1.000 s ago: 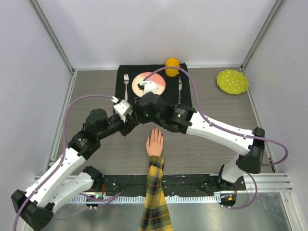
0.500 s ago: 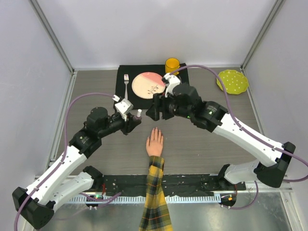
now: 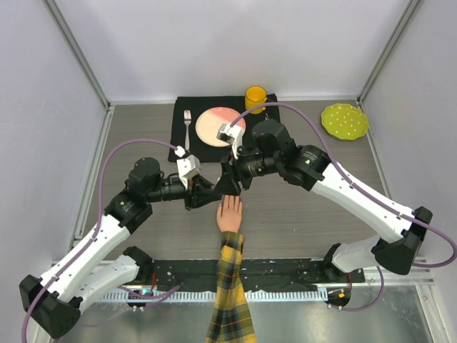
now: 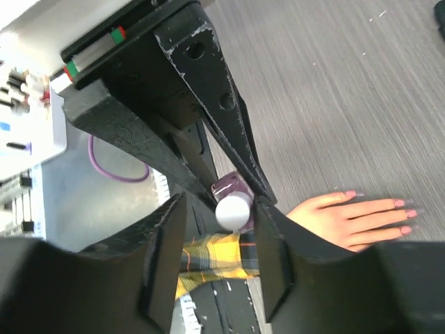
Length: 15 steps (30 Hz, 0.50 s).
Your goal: Paint the nails
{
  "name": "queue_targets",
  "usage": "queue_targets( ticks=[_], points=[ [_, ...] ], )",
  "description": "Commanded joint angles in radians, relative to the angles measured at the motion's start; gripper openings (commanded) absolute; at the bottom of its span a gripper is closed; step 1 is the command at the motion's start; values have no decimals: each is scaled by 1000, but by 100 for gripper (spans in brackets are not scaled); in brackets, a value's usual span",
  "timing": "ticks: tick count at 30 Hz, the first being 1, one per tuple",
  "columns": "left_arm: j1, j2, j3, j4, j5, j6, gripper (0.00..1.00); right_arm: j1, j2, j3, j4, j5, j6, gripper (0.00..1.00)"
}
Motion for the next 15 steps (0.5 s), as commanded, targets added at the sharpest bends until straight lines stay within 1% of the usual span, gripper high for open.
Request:
queue_targets(
  ticks=[1,2,4,6,10,11,12,14,15],
  points=[
    [2,3,38,58,80,-19,0,-1,19,68,-44,-64,-85,46],
    [2,4,39,58,84,-19,0,-2,24,73,-52,-56,-87,45],
    [2,4,39,59,86,-21,0,-1,25,82,-55,-53,-91,40],
    [2,6,39,58,86,-21,0,-1,33,88,-64,-53,-95,32],
    [2,6,41,58,89,-21,0,-2,38,99,-85,-43,-108,30],
    [2,7,41,56,89,-22,0,-2,38,100,-90,-39,-108,28],
    [2,7,41,56,84,-21,0,-2,39,102,-92,-36,-105,17],
    [2,6,42,56,66,-21,0,-2,51,103,-93,-33,-88,1],
    [2,1,41,55,43,-19,0,-1,56,100,-90,-39,-67,1]
  ],
)
